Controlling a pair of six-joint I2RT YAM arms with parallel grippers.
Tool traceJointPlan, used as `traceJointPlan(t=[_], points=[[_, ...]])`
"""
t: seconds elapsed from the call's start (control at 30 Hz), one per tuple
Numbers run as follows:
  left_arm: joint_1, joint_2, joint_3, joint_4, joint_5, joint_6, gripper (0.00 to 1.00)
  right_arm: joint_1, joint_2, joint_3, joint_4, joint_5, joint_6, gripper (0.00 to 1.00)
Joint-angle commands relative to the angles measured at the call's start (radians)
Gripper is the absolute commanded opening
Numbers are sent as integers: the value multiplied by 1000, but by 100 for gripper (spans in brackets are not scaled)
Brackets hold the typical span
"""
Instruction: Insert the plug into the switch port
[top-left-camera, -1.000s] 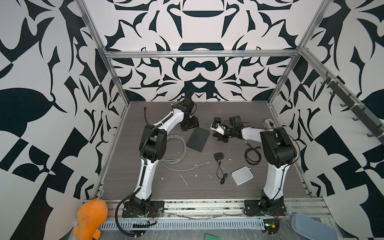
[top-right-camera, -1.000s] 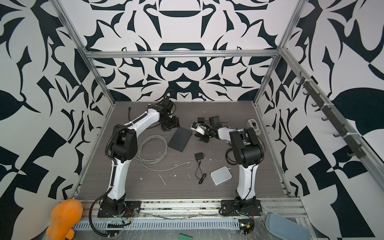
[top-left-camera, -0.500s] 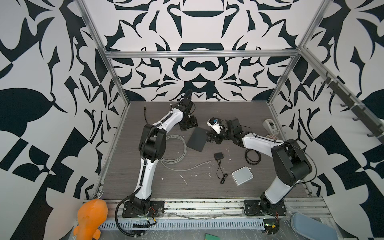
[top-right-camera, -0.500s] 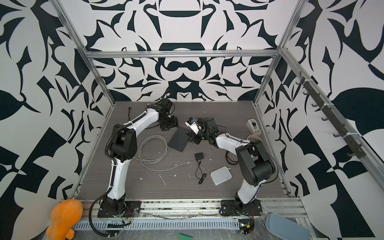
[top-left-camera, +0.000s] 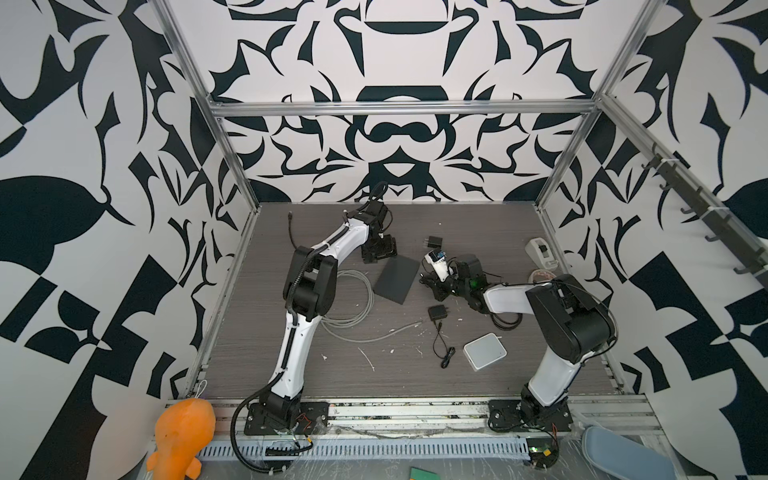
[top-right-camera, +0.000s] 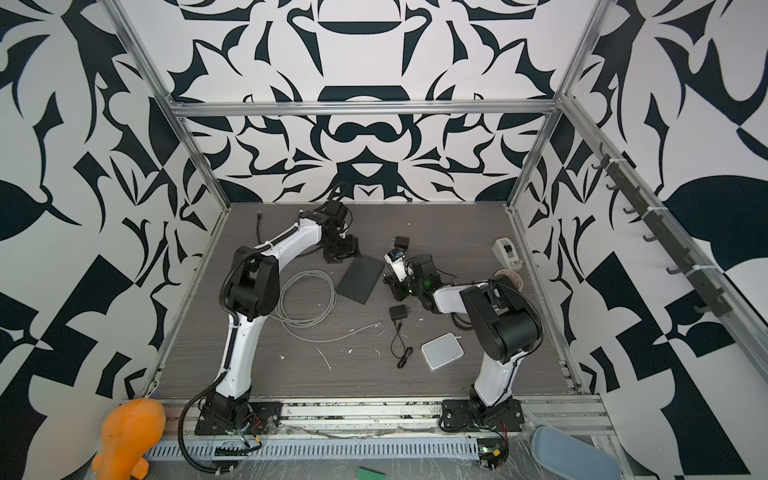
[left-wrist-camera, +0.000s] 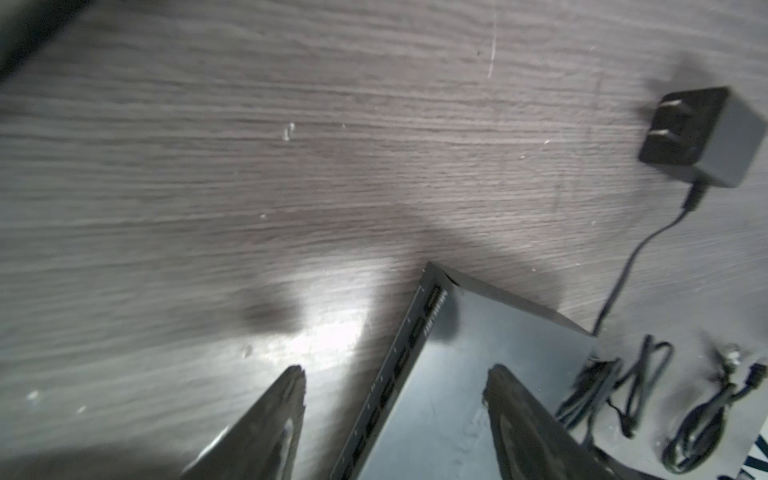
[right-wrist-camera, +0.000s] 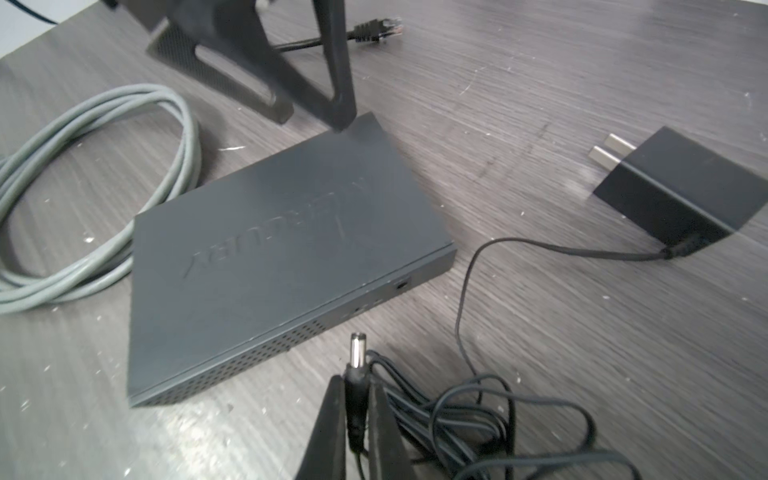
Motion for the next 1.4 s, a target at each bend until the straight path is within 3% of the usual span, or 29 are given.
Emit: traceJointPlan(t=[0.0,0.33,0.6,0.87,1.37], points=[[-1,32,40,-15,13,42,72,-4,17,4,85,-11,56,9],[-1,87,125,-33,49,128,72,-3,79,68,11,29,129,8],[-2,111,175,-76,108,206,72,-4,112,123,-95,119,71,8],[-1,138,208,-109,89,204,71,-7,145,168,-157,53,-5,8],[-3,155,223,-99,131,204,70,-1,158,234,-323,38,3,7]])
